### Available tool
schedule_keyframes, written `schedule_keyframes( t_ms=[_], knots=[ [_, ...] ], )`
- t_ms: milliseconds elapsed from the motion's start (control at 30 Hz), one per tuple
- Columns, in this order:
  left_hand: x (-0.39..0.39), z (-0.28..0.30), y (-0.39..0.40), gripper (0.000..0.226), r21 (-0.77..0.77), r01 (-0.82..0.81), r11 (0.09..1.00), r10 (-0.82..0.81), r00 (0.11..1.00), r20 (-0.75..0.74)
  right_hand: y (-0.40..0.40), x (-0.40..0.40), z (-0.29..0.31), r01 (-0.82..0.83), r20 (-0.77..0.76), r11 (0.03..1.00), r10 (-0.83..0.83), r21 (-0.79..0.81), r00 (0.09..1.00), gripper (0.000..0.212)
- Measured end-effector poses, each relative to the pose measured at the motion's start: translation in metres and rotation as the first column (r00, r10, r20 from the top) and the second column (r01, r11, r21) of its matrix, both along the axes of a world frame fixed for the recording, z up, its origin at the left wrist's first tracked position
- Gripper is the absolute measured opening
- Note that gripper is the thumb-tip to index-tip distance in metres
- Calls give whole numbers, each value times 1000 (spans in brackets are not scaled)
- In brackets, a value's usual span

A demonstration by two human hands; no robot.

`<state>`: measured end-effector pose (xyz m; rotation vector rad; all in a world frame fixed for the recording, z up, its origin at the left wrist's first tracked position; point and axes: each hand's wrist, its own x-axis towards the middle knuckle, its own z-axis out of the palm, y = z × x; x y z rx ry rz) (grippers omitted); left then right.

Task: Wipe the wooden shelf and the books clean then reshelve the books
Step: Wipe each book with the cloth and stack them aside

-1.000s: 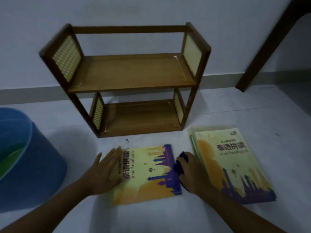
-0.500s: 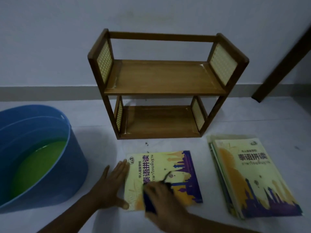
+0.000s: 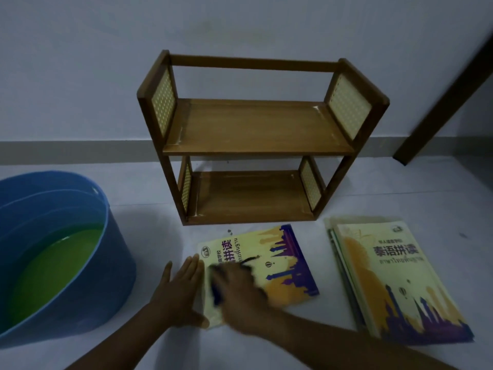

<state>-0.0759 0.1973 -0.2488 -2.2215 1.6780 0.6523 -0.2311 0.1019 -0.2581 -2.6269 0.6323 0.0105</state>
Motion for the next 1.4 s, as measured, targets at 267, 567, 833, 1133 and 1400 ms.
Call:
schedule_keyframes(
  t_ms=[267, 567, 833, 1133, 1400],
  knots=[
    [-2, 2, -2, 130, 18, -30, 999, 29, 999, 19, -125, -9, 1, 386, 12, 922, -386, -38, 923, 57],
    [-2, 4, -2, 130, 33, -19, 999, 18, 999, 36, -12, -47, 5, -171, 18, 985, 171, -25, 985, 67],
    [-9, 6, -10, 131, 58, -29, 998, 25, 997, 71, -111, -112, -1, 482, -27, 871, -486, -96, 873, 64],
    [-87, -27, -40, 93, -163, 114, 980, -117, 993, -11, -121, -127, 0, 623, -154, 780, -623, -54, 767, 60],
    [-74, 10, -51, 29, -511, 493, 704, -418, 870, 263, -147, -139, 36, 632, -116, 492, -727, 599, 677, 22]
  ],
)
